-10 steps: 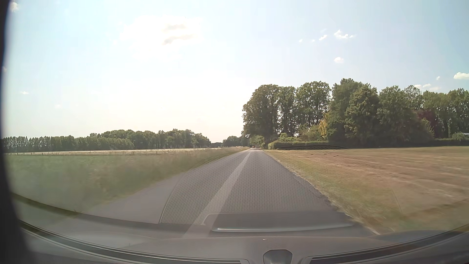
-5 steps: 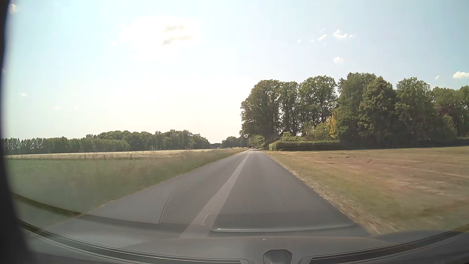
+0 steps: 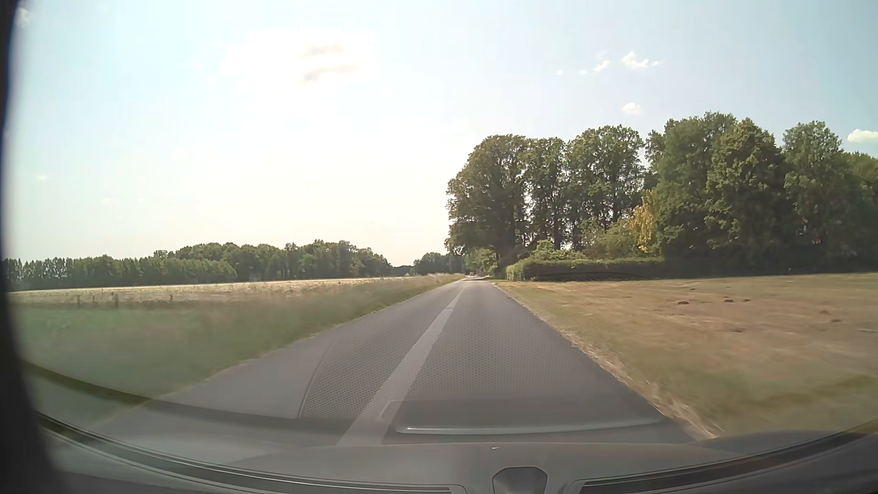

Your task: Follow the waypoints while adhering to traffic rules and regulations

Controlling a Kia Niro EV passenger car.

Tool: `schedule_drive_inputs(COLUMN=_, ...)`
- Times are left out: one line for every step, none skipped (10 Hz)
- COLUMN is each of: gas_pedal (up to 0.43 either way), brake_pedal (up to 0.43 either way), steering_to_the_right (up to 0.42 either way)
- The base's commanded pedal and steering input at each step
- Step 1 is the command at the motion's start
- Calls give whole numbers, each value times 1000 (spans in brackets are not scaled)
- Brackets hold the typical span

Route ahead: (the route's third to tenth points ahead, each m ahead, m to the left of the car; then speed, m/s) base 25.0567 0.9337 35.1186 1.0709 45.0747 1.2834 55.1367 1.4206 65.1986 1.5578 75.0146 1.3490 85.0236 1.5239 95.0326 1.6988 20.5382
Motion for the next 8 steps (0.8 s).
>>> schedule_drive_inputs(gas_pedal=177, brake_pedal=6, steering_to_the_right=2)
schedule_drive_inputs(gas_pedal=177, brake_pedal=6, steering_to_the_right=2)
schedule_drive_inputs(gas_pedal=177, brake_pedal=6, steering_to_the_right=2)
schedule_drive_inputs(gas_pedal=177, brake_pedal=6, steering_to_the_right=2)
schedule_drive_inputs(gas_pedal=177, brake_pedal=6, steering_to_the_right=2)
schedule_drive_inputs(gas_pedal=177, brake_pedal=6, steering_to_the_right=2)
schedule_drive_inputs(gas_pedal=177, brake_pedal=6, steering_to_the_right=2)
schedule_drive_inputs(gas_pedal=177, brake_pedal=6, steering_to_the_right=2)
